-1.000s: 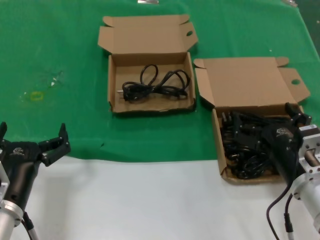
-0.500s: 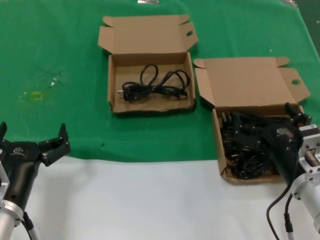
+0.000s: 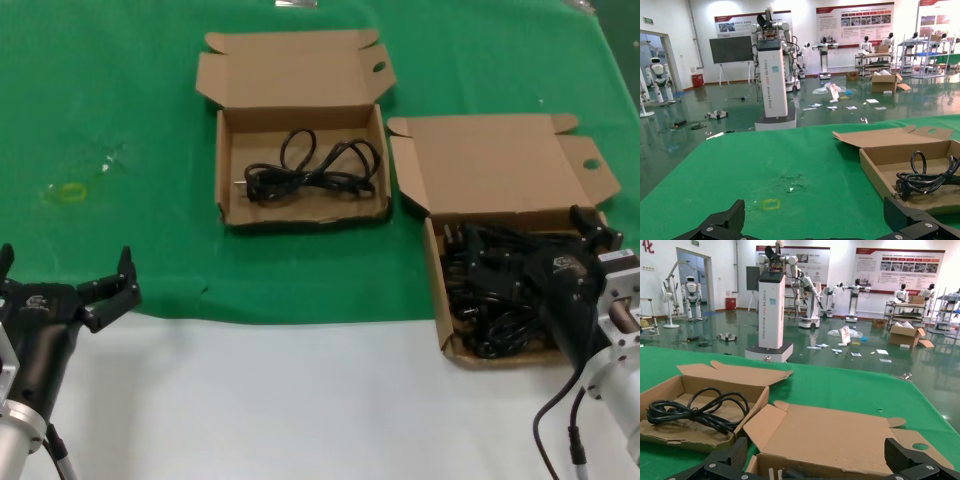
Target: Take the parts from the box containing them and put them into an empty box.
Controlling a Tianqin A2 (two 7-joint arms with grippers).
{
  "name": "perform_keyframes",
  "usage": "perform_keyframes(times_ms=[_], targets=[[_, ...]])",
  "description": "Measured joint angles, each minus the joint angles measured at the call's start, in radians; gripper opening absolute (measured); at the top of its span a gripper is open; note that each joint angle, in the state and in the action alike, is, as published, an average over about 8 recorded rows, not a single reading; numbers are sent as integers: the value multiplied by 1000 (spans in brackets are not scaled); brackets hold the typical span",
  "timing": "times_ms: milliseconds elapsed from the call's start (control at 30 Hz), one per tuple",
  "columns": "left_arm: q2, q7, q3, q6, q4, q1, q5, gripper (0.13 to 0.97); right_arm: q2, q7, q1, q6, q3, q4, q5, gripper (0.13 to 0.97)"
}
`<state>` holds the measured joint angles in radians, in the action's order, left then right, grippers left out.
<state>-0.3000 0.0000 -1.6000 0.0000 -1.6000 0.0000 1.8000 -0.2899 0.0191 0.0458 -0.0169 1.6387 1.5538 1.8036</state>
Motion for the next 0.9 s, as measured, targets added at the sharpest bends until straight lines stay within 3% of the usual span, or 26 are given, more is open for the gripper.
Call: perform_keyframes(times_ms=[900], targets=[[0,0,0,0,0,0,0,966,0,0,0,0,0,0,0,966]])
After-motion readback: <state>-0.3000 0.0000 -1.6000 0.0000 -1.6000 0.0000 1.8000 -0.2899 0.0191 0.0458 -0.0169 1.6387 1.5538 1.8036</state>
